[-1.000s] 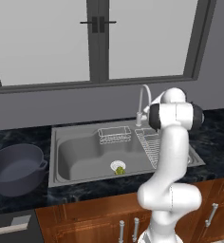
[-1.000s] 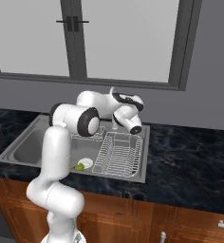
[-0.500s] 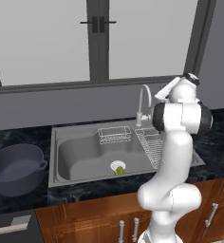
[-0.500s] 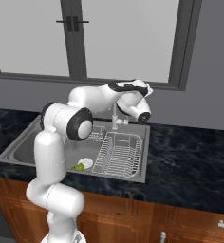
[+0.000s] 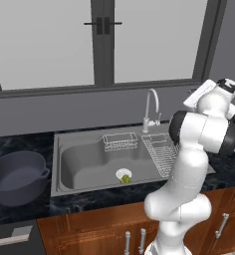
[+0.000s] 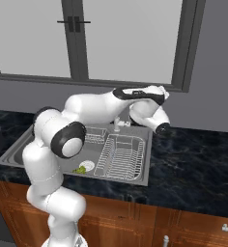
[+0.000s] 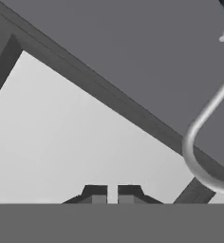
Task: Dump the broccoli from the pot into the sink. Then turn on the water and wash the broccoli. Then turn off the water and put the broccoli back in the pot.
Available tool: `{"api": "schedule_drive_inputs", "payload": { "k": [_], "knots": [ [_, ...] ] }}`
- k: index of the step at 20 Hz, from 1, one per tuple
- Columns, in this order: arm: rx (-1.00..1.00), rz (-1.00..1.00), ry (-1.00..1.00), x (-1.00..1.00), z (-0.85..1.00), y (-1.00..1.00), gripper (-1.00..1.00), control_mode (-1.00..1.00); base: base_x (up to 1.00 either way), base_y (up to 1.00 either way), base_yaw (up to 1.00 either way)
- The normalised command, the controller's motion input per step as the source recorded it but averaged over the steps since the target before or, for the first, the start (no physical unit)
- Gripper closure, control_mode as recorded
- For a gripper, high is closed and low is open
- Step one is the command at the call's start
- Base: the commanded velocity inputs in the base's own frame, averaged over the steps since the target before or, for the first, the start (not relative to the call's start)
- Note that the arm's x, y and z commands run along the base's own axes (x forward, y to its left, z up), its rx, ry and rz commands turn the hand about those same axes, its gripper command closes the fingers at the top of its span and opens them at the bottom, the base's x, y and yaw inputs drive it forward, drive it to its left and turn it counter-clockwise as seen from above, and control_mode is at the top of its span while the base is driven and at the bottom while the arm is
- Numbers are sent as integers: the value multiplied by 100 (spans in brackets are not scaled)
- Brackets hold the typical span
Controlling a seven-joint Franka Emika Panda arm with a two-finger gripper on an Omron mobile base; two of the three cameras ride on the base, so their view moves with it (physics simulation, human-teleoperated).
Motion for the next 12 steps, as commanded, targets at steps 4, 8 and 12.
{"api": "schedule_drive_inputs", "payload": {
  "k": [4, 8, 12],
  "knots": [
    [-29, 0, -13, -100, 19, 53, -100, -100, 0, 0, 0],
    [-25, 0, -10, -100, 42, 22, -100, -100, 0, 0, 0],
    [-26, -3, 0, -80, 85, 19, -100, -100, 0, 0, 0]
  ]
}}
